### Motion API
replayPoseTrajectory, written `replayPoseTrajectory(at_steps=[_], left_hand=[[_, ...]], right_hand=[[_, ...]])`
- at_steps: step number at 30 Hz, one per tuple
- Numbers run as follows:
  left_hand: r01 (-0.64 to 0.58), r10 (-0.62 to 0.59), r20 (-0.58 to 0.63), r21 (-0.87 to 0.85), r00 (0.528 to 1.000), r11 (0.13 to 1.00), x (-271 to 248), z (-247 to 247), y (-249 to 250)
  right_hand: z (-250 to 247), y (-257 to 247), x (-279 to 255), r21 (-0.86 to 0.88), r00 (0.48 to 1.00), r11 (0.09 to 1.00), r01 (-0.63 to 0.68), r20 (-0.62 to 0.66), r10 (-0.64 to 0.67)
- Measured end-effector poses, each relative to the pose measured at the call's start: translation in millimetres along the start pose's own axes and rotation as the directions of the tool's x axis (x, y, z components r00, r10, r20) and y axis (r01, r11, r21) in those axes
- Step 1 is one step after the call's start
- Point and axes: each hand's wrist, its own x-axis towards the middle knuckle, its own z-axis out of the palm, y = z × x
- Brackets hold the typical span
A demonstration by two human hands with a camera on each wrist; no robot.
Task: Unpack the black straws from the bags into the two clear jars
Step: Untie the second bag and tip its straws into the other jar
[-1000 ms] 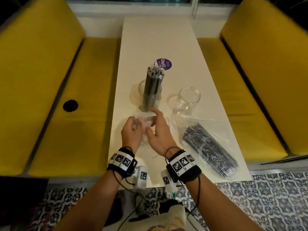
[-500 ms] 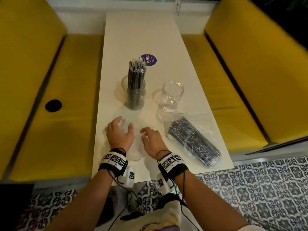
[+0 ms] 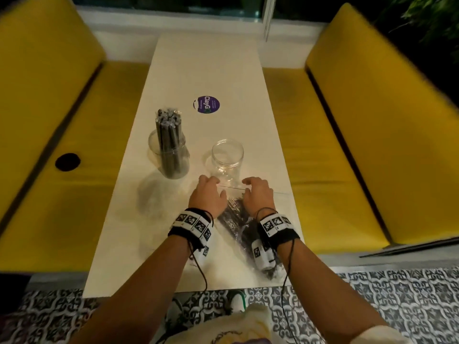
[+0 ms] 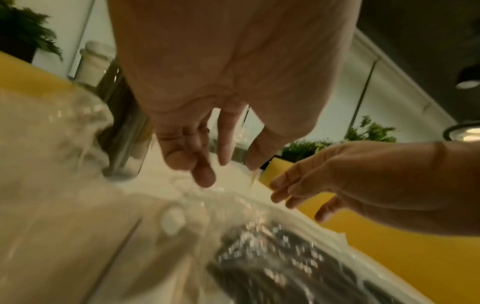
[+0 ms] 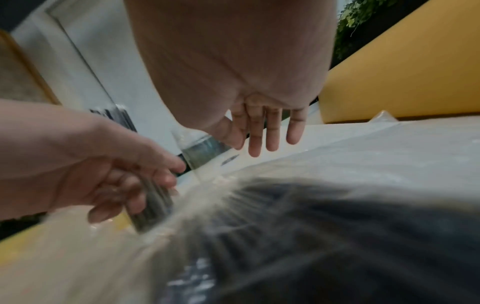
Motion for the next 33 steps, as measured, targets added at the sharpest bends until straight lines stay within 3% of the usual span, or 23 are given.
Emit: replayPoseTrajectory(at_steps=[2, 4, 7, 12, 17, 24, 28, 31, 33], left_hand=[[0.109, -0.109, 0.043, -0.015, 0.993, 0.994, 2, 17, -2], [0.118, -0.116, 0.032, -0.08, 0.993, 0.99, 4, 28, -6], [0.117, -0.121, -0.018, -0.162, 0.992, 0.98, 3, 34, -12], [0.114, -0.127, -0.056, -0.2, 0.99, 0.973, 0, 28, -13], [-0.064, -0.025, -0.284, -0.297, 0.958, 0.953, -6, 7, 2], [0.024, -0.045, -0.022, -0.569, 0.999, 0.822, -10, -21, 17], [-0.004, 0.029, 0.032, -0.602, 0.999, 0.798, -19, -29, 12], [-0.068, 0.132, 0.067, -0.584, 0.989, 0.809, -26, -33, 10], [-0.109, 0.2, 0.099, -0.572, 0.975, 0.813, -30, -38, 11]], right_hand=[[0, 10, 12, -0.178, 0.995, 0.984, 0.03, 0.095, -0.013], [1, 15, 19, -0.265, 0.988, 0.963, 0.056, 0.156, -0.014], [-5, 16, 21, -0.311, 0.992, 0.948, 0.069, 0.119, -0.034], [-37, 1, 9, -0.124, 0.987, 0.986, 0.108, 0.131, -0.091], [-72, -22, -14, 0.01, 0.997, 0.998, 0.056, 0.045, -0.057], [-72, -57, -64, 0.263, 0.991, 0.964, -0.038, -0.114, 0.07], [-55, -61, -78, 0.485, 0.971, 0.845, -0.227, 0.044, 0.236], [-59, -68, -80, 0.405, 0.96, 0.871, -0.279, 0.151, 0.237], [-65, -73, -79, 0.384, 0.977, 0.898, -0.215, 0.099, 0.191]])
